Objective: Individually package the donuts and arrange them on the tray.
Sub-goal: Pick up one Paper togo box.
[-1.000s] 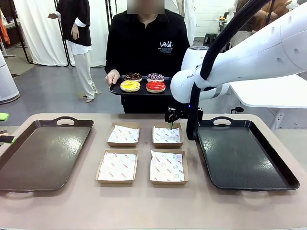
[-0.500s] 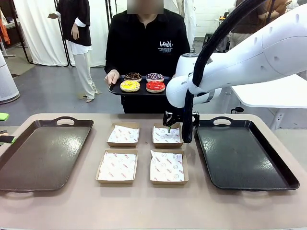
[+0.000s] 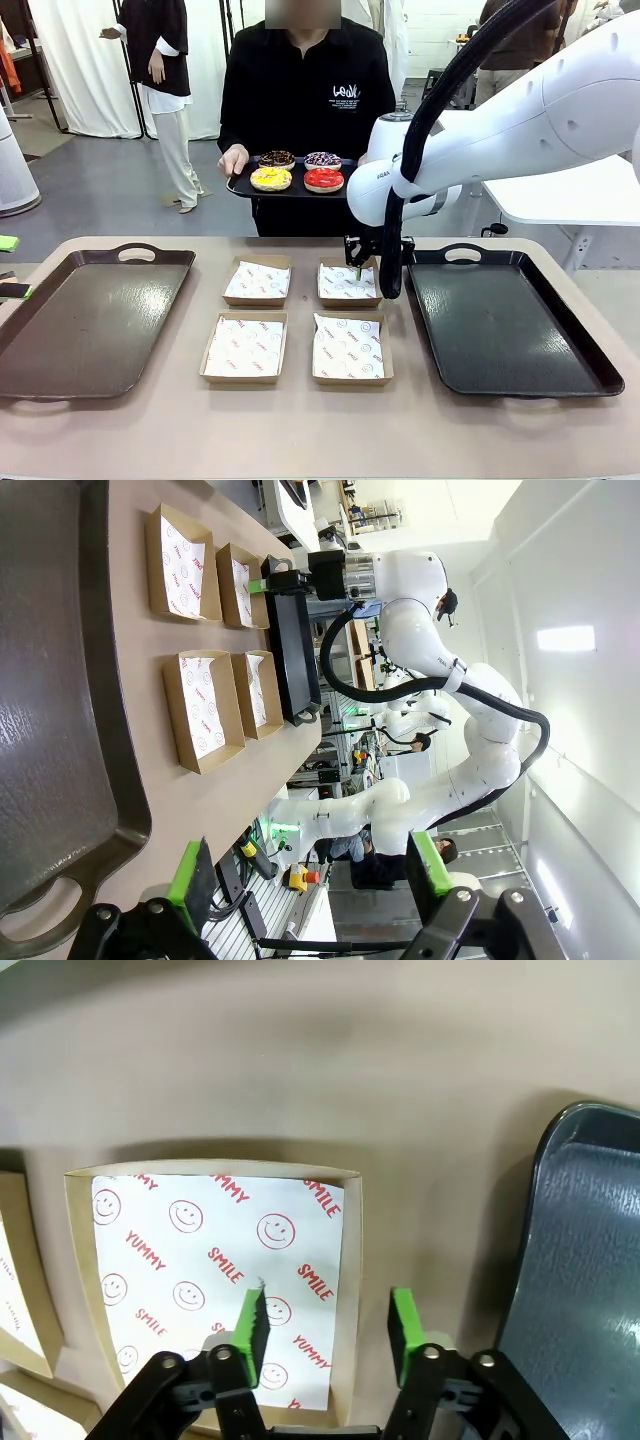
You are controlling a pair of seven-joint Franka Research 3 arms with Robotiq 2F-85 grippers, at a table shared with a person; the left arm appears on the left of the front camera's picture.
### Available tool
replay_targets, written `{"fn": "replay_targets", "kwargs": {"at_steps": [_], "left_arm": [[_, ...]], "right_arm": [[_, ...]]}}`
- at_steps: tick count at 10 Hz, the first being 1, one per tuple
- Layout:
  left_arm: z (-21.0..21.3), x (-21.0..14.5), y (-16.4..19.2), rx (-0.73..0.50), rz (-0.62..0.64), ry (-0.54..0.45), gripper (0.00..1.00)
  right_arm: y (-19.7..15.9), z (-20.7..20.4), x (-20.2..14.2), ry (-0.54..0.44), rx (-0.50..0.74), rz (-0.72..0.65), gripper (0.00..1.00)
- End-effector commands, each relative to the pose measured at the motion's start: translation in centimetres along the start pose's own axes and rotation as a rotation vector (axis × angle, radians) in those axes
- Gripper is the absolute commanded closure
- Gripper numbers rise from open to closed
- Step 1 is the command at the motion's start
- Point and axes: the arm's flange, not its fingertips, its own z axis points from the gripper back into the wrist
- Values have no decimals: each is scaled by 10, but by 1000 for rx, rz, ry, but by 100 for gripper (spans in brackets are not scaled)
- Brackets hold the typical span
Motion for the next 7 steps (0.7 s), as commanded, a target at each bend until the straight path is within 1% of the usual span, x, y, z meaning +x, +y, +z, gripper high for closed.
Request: {"fn": "replay_targets", "kwargs": {"at_steps": [1, 2, 3, 4, 7], "left_arm": [[1, 0, -1, -14, -6, -8, 0], [1, 0, -1, -14, -6, -8, 0], [1, 0, -1, -14, -6, -8, 0], [1, 0, -1, -14, -6, -8, 0], [1, 0, -1, -14, -6, -8, 0]], "right_arm": [[1, -4, 6, -5, 2, 3, 100], [0, -4, 6, -1, 2, -2, 100], [-1, -5, 6, 4, 1, -6, 96], [-1, -6, 6, 7, 1, -8, 100], [-2, -6, 7, 8, 3, -29, 100]]}}
